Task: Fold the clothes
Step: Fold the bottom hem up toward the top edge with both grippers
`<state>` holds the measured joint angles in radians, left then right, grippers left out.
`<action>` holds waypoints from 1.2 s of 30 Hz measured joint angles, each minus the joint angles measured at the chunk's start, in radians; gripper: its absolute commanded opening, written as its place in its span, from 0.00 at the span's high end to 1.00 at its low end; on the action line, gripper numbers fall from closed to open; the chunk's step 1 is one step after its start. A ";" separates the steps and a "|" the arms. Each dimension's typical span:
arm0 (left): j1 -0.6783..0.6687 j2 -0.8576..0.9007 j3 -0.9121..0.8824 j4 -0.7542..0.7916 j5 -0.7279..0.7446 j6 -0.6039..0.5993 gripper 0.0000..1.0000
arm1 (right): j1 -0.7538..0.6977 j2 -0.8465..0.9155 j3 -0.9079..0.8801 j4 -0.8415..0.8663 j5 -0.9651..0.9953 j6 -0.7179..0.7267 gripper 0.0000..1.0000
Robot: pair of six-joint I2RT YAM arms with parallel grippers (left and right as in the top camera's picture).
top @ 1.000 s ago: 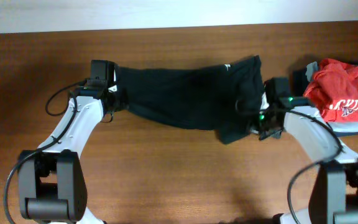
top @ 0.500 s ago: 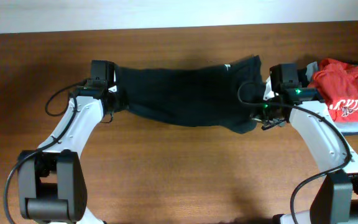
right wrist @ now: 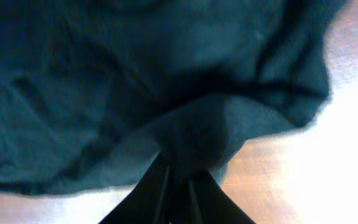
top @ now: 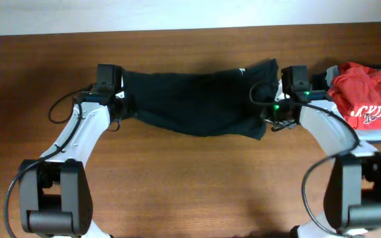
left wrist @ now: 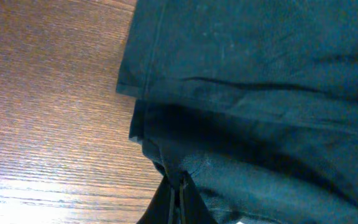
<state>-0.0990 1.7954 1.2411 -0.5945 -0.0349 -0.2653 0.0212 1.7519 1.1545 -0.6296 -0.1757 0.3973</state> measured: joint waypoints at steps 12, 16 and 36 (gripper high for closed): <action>0.000 0.000 0.000 -0.001 0.000 0.000 0.99 | 0.000 0.064 0.001 0.087 -0.070 0.074 0.10; 0.000 0.000 0.000 -0.001 0.000 0.000 0.99 | -0.005 0.064 0.001 -0.010 -0.074 0.095 0.12; 0.000 0.000 0.000 -0.006 0.000 0.000 0.99 | -0.006 0.064 -0.139 0.123 -0.080 0.182 0.79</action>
<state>-0.0990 1.7954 1.2411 -0.6003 -0.0353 -0.2653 0.0147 1.8156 1.0153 -0.5064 -0.2558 0.5789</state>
